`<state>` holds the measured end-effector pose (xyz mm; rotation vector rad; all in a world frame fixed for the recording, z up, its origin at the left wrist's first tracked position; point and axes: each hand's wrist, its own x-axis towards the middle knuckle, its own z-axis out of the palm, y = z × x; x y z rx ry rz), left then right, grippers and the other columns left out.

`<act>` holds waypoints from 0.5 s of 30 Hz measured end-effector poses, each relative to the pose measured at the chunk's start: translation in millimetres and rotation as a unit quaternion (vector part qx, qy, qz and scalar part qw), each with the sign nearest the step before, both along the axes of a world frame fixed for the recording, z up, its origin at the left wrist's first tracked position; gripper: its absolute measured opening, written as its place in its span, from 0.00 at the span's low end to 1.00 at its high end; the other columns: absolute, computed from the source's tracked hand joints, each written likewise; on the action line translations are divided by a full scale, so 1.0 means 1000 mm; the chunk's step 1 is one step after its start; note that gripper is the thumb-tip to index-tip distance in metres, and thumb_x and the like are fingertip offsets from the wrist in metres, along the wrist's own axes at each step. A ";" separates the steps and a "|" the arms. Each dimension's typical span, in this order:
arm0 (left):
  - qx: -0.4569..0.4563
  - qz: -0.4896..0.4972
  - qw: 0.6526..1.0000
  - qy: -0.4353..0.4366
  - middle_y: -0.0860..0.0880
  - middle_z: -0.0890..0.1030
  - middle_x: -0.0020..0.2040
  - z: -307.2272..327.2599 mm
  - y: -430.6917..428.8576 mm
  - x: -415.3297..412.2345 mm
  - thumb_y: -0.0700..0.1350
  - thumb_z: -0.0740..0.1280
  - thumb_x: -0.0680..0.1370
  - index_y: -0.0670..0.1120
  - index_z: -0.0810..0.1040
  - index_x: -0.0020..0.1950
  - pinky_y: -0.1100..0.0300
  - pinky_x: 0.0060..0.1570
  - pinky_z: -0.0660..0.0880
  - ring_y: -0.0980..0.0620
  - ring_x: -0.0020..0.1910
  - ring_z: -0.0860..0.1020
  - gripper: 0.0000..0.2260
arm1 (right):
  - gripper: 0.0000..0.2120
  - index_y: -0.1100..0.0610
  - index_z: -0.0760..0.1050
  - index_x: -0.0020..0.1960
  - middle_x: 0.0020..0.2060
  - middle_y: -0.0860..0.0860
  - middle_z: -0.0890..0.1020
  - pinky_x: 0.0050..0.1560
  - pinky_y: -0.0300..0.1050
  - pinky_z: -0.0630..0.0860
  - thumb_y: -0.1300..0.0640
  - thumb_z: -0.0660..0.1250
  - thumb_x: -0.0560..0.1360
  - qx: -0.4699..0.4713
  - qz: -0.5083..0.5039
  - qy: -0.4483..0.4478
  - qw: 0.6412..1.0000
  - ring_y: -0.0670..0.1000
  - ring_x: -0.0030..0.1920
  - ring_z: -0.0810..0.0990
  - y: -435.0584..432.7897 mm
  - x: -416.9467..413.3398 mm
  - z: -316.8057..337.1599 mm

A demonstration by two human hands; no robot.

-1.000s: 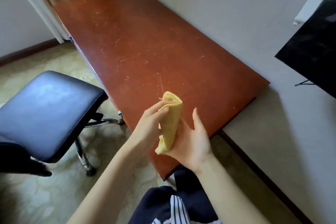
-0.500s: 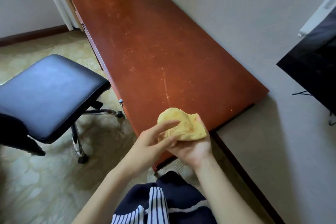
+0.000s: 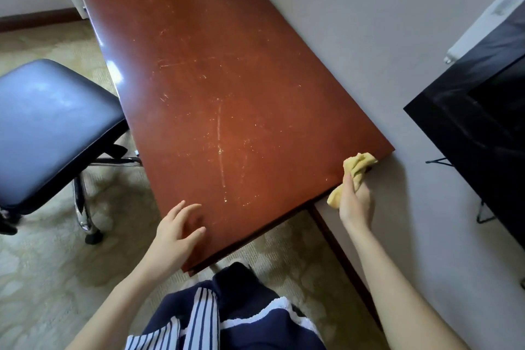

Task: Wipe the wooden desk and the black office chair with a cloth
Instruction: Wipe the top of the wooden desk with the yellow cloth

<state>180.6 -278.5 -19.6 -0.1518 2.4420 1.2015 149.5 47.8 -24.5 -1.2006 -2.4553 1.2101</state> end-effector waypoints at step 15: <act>-0.272 -0.019 0.954 -0.126 0.42 0.32 0.76 -0.043 0.022 0.002 0.69 0.72 0.62 0.39 0.34 0.75 0.40 0.73 0.47 0.46 0.76 0.35 0.63 | 0.25 0.48 0.62 0.74 0.75 0.53 0.60 0.74 0.60 0.44 0.45 0.58 0.79 0.304 0.314 -0.088 0.895 0.58 0.76 0.52 -0.021 -0.020 -0.072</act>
